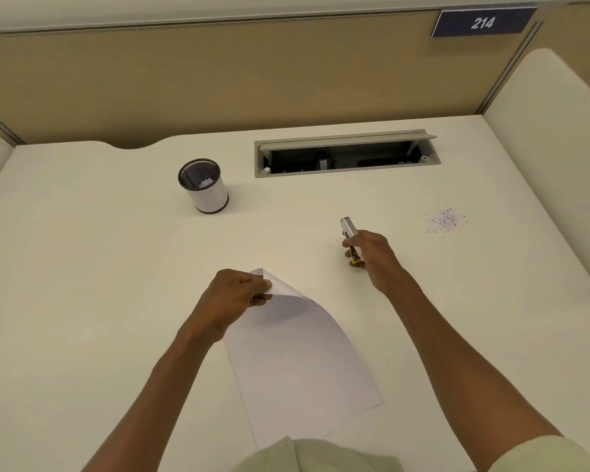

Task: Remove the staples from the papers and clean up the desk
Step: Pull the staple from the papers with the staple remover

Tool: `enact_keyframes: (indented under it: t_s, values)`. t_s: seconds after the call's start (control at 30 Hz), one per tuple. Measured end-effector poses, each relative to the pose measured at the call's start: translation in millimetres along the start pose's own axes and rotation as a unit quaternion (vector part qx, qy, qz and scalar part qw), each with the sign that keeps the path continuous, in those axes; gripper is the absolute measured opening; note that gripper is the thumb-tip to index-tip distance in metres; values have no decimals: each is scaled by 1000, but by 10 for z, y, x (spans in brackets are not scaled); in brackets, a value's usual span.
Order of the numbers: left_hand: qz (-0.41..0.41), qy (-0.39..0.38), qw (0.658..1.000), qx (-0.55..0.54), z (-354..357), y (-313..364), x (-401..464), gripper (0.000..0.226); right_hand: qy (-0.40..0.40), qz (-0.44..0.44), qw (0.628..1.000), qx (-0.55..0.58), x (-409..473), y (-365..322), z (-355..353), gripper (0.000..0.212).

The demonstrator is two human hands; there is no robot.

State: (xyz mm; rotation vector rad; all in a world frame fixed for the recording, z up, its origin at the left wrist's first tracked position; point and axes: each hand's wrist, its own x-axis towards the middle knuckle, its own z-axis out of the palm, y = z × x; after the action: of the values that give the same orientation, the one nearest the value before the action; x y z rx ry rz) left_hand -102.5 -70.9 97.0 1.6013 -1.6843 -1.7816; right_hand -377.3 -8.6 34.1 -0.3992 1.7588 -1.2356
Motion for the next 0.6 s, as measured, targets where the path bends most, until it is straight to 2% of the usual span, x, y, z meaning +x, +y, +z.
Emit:
enact_keyframes:
  t_s: [0.13, 0.17, 0.23, 0.3, 0.43, 0.5, 0.6]
  values:
    - [35, -14, 998, 44, -108, 254, -146, 16, -115, -1, 985, 128, -136, -75, 48, 16]
    - [44, -19, 997, 54, -146, 339, -191, 16, -132, -15, 983, 130, -171, -117, 73, 18]
    - [61, -21, 996, 66, -231, 513, -284, 14, -129, -50, 989, 59, -232, -217, 119, 17]
    - [71, -21, 995, 68, -321, 664, -383, 12, -89, -59, 992, -67, -258, -301, 152, 9]
    - [79, -25, 995, 56, -476, 827, -565, 8, -15, -20, 977, -210, -31, -173, 127, 34]
    - [79, -35, 995, 44, -521, 862, -647, 15, 66, -44, 941, -329, 148, 4, 116, 36]
    - [79, -51, 995, 46, -521, 880, -757, 45, 194, -76, 856, -472, 311, 274, 163, 36]
